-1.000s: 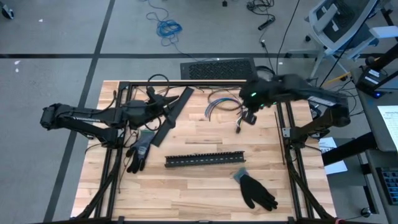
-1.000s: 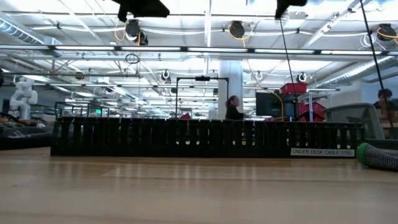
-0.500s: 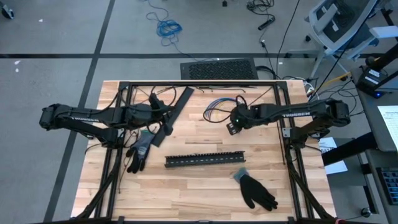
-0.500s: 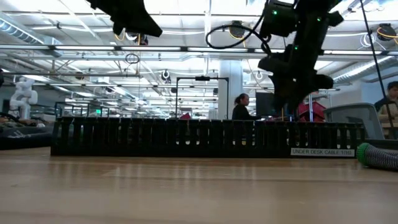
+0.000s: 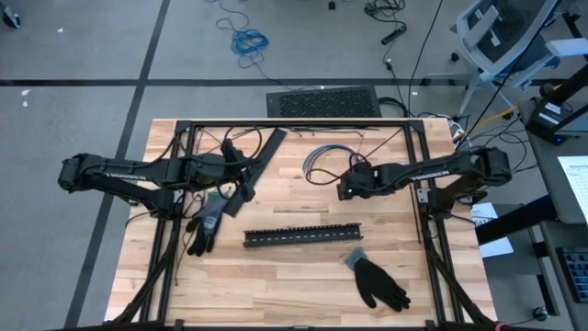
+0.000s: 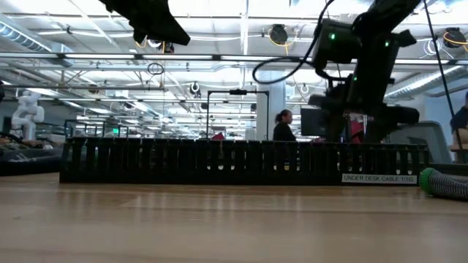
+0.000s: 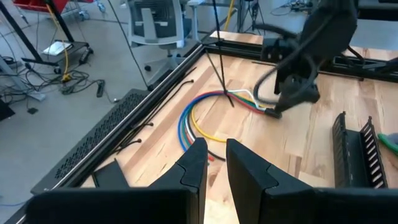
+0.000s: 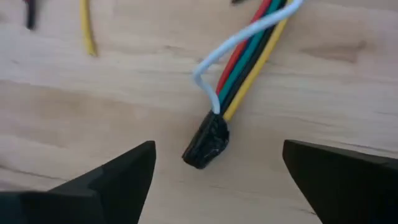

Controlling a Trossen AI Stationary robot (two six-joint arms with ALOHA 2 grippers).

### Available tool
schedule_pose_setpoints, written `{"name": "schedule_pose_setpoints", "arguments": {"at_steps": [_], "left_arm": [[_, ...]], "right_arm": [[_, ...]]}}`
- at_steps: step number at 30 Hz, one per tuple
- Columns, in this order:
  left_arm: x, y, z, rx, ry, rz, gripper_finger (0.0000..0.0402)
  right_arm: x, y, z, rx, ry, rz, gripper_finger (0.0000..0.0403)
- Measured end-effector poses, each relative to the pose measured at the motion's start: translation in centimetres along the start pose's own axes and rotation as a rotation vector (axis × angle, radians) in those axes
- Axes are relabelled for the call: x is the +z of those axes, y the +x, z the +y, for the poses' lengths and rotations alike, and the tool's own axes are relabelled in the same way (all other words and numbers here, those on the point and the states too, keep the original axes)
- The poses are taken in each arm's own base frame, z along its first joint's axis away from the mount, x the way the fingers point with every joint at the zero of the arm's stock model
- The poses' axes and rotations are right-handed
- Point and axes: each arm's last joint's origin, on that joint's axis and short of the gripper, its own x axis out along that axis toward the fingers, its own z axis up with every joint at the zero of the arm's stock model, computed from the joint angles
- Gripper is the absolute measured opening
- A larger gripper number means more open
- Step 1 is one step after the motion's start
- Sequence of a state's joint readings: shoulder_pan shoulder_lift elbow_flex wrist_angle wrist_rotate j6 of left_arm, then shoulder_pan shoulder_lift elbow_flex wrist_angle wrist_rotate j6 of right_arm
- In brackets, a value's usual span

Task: Ziptie cables
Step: Put the ziptied cable wires into the cable duct

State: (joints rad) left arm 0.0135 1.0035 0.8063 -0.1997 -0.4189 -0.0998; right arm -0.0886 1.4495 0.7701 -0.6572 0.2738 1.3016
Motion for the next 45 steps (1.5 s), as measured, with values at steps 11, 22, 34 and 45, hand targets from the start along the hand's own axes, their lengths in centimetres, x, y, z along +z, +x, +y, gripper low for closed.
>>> {"name": "schedule_pose_setpoints", "arguments": {"at_steps": [11,22,34,45], "left_arm": [[0.0,0.0,0.0,-0.001,-0.002,0.001,0.0059],[-0.2,0.0,0.0,0.000,-0.043,0.022,0.0059],[0.2,0.0,0.2,0.050,-0.059,-0.022,0.0059],[2.4,-0.9,0.2,-0.018,-0.060,-0.207,0.0059]], "right_arm": [[-0.3,5.1,0.8,-0.135,0.094,-0.002,0.0313],[-0.9,5.6,0.3,-0.225,0.070,0.008,0.0131],[-0.6,4.2,0.5,-0.194,-0.109,0.053,0.0012],[1.3,-3.4,0.6,0.196,-0.312,-0.038,0.0002]]}}
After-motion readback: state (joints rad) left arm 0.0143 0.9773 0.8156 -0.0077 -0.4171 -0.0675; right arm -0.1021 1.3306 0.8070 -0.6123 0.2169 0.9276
